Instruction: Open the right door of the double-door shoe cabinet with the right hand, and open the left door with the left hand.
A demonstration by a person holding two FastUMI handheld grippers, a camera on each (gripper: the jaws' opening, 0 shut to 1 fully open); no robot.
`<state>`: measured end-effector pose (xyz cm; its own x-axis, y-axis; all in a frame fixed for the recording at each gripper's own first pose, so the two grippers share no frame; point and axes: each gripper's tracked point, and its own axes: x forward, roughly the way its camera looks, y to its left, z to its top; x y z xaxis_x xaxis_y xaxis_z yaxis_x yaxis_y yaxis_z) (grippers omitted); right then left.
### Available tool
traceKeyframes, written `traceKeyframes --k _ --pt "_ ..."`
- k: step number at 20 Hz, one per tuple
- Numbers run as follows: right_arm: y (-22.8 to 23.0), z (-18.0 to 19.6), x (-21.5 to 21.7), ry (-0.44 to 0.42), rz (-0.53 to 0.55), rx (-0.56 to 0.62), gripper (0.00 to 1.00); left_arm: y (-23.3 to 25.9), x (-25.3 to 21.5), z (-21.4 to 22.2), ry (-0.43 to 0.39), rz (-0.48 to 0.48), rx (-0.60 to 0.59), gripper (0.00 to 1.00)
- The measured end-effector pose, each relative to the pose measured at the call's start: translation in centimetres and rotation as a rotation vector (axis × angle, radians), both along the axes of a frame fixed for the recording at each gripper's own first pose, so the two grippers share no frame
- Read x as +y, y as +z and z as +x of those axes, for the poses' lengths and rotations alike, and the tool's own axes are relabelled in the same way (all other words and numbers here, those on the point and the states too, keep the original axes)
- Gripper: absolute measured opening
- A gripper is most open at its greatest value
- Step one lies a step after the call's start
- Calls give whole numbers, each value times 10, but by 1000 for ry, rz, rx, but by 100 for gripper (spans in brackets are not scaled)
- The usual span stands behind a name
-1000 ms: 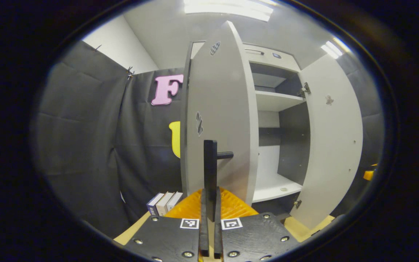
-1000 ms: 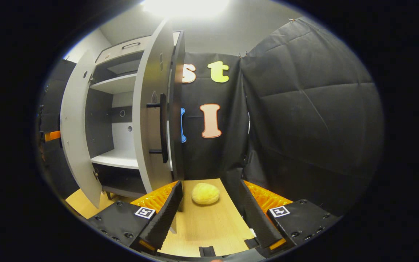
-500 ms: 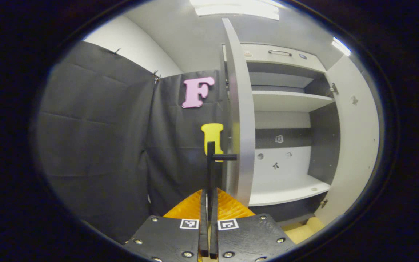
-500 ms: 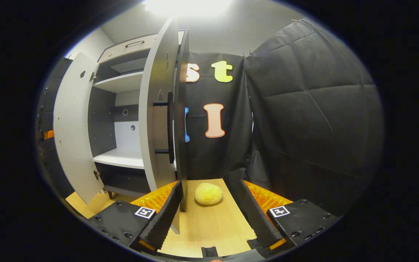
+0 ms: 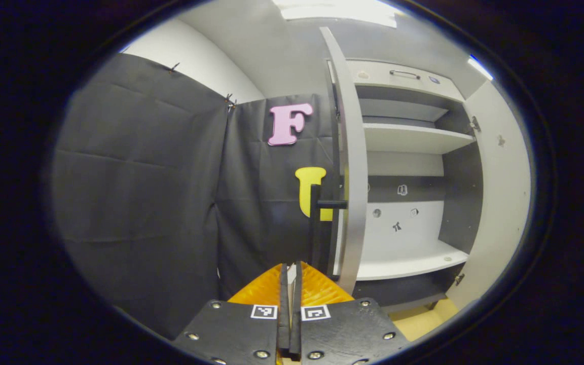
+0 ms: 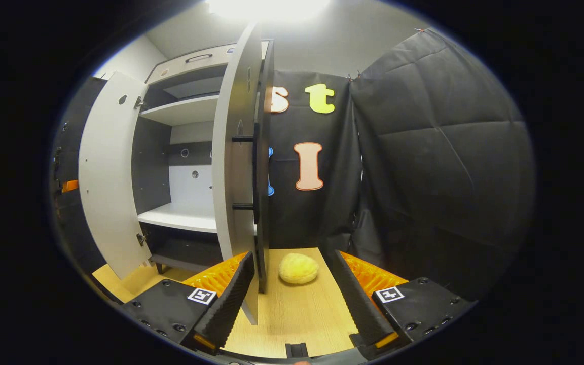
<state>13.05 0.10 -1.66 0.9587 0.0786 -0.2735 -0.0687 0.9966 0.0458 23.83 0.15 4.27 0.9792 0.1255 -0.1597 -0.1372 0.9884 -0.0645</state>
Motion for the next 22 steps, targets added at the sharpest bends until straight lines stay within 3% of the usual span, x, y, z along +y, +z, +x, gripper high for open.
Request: traceKeyframes --k 4,9,10,12,14,18,22 --pt "8 -7 0 20 -1 -22 98 9 -6 -14 -6 23 -27 0" --pt "12 -22 -1 52 0 -76 98 13 -11 -37 17 45 -40 6" --pt "12 -26 0 54 5 -86 98 12 -12 -40 14 54 -44 20" --pt "10 -35 7 64 25 -100 98 13 -10 -47 14 78 -52 36" --pt "12 -43 13 81 30 -109 98 18 -13 -53 5 87 -74 40" --pt "25 -56 21 83 21 -143 98 27 -8 -65 14 123 -119 88" --pt "41 -71 27 68 17 -175 98 29 -2 -79 33 133 -137 88"
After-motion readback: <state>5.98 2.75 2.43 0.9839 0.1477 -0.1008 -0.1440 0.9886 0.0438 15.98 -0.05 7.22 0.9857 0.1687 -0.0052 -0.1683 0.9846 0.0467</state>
